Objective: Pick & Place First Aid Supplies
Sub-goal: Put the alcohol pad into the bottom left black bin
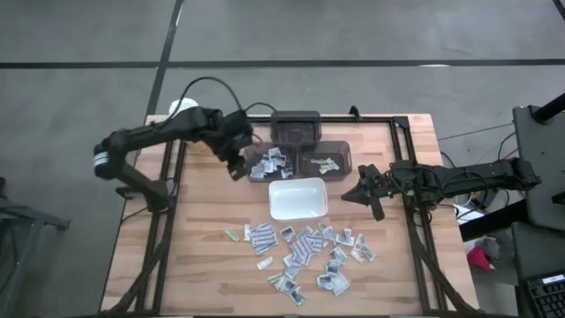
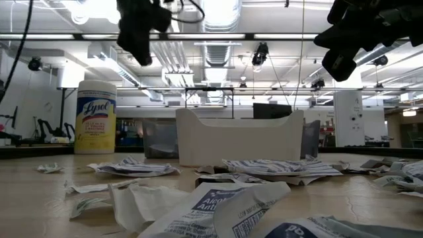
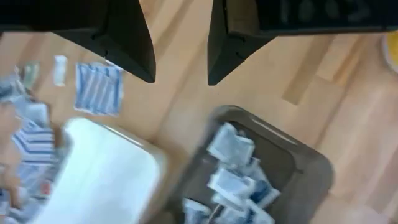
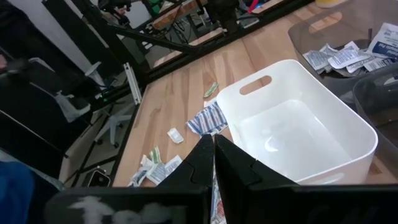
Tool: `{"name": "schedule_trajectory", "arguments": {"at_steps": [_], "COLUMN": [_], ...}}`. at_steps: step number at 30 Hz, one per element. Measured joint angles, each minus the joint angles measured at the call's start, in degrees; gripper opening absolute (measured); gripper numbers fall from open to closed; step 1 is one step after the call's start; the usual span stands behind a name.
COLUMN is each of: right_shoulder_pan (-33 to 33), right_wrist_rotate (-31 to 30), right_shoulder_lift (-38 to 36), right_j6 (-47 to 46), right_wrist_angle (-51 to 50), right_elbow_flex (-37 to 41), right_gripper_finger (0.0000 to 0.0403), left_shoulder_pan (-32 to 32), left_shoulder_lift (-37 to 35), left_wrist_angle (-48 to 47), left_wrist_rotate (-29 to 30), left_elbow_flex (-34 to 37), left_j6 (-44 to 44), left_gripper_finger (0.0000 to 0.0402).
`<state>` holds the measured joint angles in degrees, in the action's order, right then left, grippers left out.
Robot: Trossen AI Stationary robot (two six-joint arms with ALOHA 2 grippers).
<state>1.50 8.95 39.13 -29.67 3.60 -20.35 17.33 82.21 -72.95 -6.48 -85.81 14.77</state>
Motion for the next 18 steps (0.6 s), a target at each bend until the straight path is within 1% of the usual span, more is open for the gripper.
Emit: {"name": "schedule_trajectory", "arguments": {"at_steps": [5,8,13,18], "right_shoulder_pan": [-0.01,-0.01,-0.01,-0.02], "right_wrist_rotate": [0.00,-0.01,0.00,-0.02], "right_shoulder_lift": [0.00,0.00,0.00,0.02], "right_j6": [0.02,0.03,0.07,0.09], "right_wrist_angle": [-0.03,-0.03,-0.02,0.02], "right_elbow_flex": [-0.01,-0.01,0.01,-0.01], "right_gripper_finger": [0.0013,0.0013,0.0013,0.0013], "left_shoulder_pan": [-7.53,-12.08,-18.45,-23.08], "left_shoulder_lift": [-5.56,-7.71,-8.71,-8.46], "left_wrist_angle": [2.15,5.72,15.33,26.79], "left_wrist_rotate": [-0.01,0.05,0.09,0.09], "left_elbow_flex": [3.91,6.92,12.27,18.74], "left_j6": [6.79,10.07,12.81,15.03], "left_gripper_finger": [0.0138,0.0138,0.0138,0.0138]}}
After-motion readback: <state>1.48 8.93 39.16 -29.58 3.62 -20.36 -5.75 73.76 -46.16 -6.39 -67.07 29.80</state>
